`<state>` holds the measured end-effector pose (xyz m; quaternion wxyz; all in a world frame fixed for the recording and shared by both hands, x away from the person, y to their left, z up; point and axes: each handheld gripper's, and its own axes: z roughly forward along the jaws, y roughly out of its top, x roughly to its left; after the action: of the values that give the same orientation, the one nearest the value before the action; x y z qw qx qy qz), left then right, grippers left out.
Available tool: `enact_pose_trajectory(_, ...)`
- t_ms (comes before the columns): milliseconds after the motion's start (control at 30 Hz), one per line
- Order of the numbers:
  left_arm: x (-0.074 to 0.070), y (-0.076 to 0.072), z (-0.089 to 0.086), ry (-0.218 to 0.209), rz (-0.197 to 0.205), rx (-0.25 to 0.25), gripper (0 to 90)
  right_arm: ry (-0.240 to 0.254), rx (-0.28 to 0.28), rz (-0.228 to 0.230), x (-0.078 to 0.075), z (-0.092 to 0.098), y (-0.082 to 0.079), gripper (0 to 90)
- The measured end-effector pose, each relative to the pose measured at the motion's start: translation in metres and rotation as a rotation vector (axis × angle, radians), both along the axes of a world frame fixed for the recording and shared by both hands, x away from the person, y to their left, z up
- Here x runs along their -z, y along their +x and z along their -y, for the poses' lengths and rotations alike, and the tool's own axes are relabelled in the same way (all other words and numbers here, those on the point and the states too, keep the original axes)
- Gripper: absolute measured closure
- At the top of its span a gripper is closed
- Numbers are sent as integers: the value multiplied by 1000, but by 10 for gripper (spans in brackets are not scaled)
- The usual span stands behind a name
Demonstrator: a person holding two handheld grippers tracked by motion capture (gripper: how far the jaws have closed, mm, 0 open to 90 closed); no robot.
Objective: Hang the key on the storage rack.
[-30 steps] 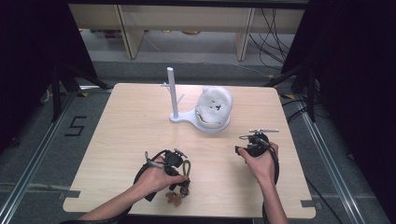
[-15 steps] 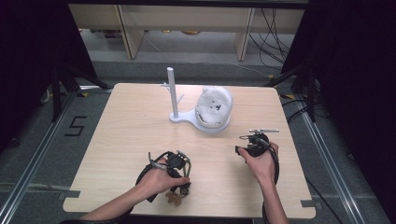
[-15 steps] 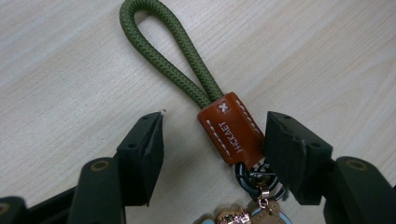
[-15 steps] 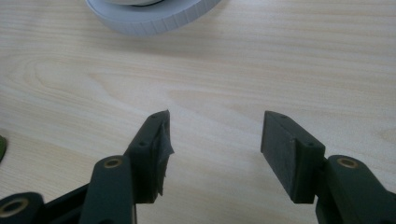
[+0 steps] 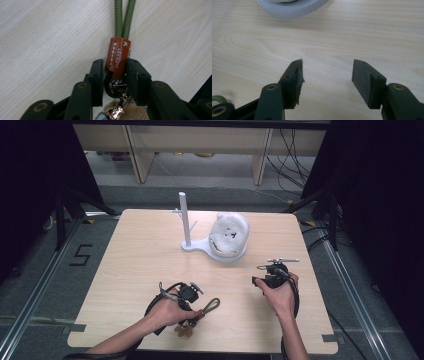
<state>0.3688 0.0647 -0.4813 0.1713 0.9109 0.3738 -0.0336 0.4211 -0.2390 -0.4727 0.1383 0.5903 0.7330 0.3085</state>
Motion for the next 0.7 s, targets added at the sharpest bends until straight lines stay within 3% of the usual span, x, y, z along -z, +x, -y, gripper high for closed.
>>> enact_pose_trajectory(67,-1,1,0,12,-10,5,680,15,0,-1,0,-1,0,432)
enact_pose_trajectory(133,-1,1,0,18,-28,-22,667,13,-7,-2,0,-1,0,432)
enact_pose_trajectory(167,-1,3,0,24,-9,-2,648,17,-7,-2,0,-1,0,432)
enact_pose_trajectory(233,-2,4,-1,25,-14,6,602,19,-7,-3,0,0,0,432)
enact_pose_trajectory(333,-5,5,2,-6,23,3,522,9,-4,-3,-1,0,0,431)
enact_pose_trajectory(433,-6,6,4,4,39,36,515,8,-5,-5,0,-1,0,430)
enact_pose_trajectory(467,-6,6,6,14,41,46,515,17,10,-32,-1,-2,-2,429)
enact_pose_trajectory(700,-1,5,13,39,52,88,538,30,0,-27,0,-2,-1,429)
